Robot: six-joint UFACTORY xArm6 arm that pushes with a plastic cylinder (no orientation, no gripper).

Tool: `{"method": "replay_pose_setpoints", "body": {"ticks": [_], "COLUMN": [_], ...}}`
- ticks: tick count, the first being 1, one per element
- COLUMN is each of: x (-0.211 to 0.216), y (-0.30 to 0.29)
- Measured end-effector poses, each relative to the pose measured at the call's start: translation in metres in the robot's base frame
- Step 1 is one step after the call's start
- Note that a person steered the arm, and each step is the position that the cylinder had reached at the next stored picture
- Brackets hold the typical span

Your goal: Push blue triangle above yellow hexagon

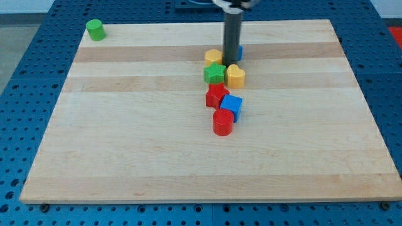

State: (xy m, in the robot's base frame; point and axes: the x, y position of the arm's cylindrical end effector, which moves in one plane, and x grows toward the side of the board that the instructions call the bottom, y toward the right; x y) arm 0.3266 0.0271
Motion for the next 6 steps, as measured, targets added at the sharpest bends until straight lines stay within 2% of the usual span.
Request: {"method": "replay_pose_setpoints", "body": {"ticks": [1, 3, 4, 6], "x": [-0.003, -0.010, -0.029, -0.028], "y": [-0.002, 0.063, 0.059, 0.000]}}
